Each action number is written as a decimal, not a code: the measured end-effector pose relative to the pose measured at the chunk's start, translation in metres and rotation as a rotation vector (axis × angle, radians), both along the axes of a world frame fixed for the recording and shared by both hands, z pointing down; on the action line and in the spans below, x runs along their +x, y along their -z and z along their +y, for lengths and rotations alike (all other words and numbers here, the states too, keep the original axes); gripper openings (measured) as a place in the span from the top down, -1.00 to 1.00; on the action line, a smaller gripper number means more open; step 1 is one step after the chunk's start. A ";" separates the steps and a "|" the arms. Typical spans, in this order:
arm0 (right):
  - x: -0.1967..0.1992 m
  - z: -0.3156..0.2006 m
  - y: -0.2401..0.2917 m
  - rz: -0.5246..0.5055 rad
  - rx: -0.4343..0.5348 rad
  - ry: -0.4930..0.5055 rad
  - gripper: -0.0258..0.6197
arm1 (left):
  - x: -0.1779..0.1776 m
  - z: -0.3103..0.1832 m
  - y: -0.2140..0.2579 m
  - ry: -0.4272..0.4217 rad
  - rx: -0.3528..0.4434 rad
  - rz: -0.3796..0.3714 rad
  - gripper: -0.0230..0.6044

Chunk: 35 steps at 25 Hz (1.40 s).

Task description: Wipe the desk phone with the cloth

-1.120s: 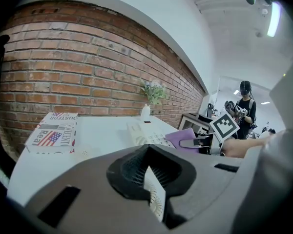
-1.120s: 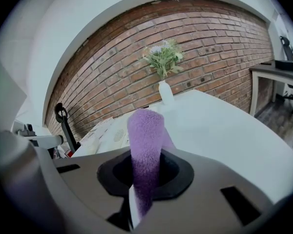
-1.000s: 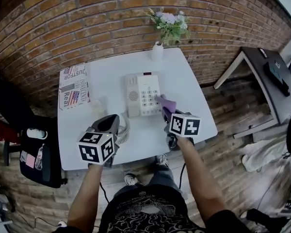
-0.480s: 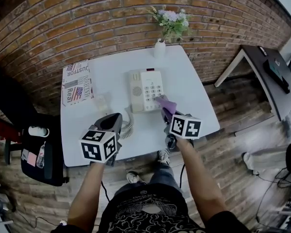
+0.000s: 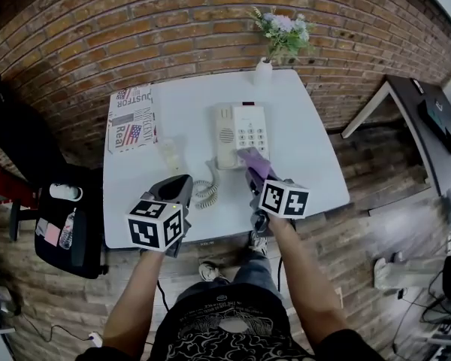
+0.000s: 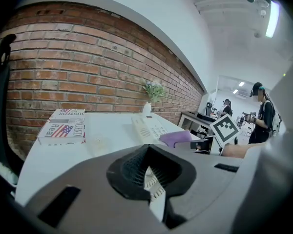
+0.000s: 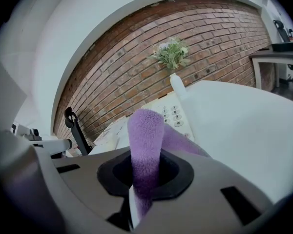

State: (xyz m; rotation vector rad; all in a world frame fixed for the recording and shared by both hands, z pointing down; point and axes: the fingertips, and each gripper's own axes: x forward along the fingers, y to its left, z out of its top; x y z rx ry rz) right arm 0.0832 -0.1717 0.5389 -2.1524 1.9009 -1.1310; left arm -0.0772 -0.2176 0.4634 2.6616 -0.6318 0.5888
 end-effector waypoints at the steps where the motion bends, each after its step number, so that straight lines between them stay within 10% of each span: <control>1: -0.004 -0.002 0.000 -0.003 0.002 0.005 0.78 | -0.004 0.000 -0.001 0.006 -0.001 -0.002 0.91; 20: -0.076 -0.041 -0.005 -0.038 0.032 0.159 0.78 | -0.051 -0.011 -0.006 0.106 -0.003 -0.013 0.91; 35: -0.041 -0.054 0.066 0.126 0.062 0.288 0.78 | -0.031 -0.026 0.001 0.148 -0.026 0.041 0.91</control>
